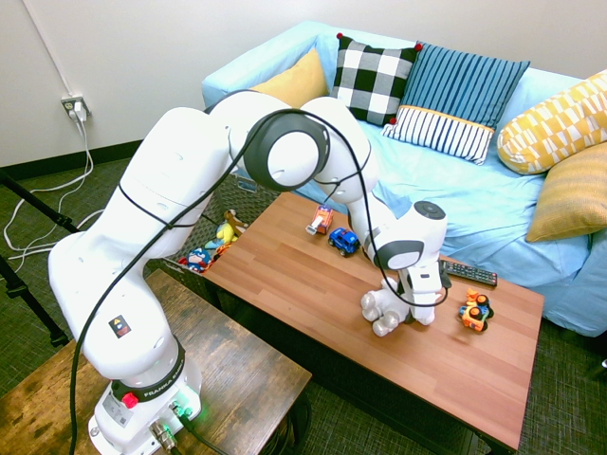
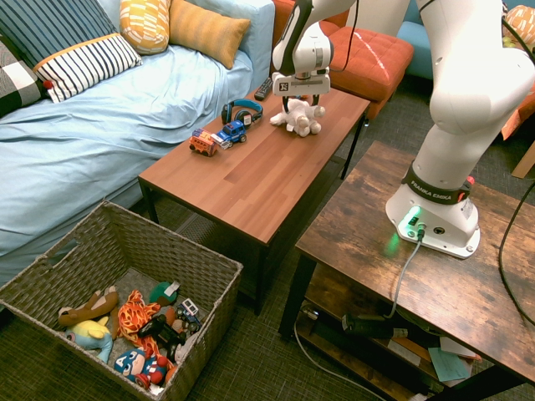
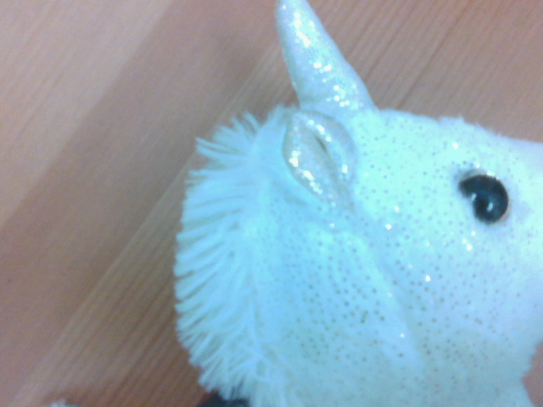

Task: Put the stuffed toy in the basket

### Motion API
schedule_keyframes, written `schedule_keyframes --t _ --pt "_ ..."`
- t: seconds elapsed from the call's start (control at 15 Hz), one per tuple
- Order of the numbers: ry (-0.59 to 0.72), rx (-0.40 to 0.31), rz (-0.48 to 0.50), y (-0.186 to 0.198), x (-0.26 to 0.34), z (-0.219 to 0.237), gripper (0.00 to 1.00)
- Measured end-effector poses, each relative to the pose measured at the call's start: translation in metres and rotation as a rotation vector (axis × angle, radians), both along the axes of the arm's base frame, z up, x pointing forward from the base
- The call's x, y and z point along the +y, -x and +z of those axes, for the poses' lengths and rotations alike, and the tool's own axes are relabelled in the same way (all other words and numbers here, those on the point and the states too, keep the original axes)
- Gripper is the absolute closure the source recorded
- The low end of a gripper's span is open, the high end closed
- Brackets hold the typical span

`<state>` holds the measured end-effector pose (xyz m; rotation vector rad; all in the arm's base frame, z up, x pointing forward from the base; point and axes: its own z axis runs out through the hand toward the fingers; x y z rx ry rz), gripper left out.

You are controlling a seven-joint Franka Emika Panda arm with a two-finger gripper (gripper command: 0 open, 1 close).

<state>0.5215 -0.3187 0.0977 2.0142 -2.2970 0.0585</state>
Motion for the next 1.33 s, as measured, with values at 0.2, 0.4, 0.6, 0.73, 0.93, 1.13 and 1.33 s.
schedule_keyframes --t 0.2,0.4,0.6,0.73,0.93,1.13,1.33 --pt "-0.006 0.002 -0.004 0.001 -0.002 -0.007 1.00" --pt "-0.011 -0.002 0.003 -0.001 -0.001 -0.008 1.00" --pt "-0.017 -0.005 0.017 -0.002 0.002 -0.008 1.00" --pt "-0.030 -0.012 0.036 -0.004 0.005 -0.009 1.00" --pt "-0.087 -0.079 0.153 -0.012 0.021 -0.003 1.00" --pt "-0.113 -0.158 0.221 -0.023 0.035 0.042 1.00" --pt "-0.114 -0.236 0.292 -0.045 0.071 0.125 1.00"
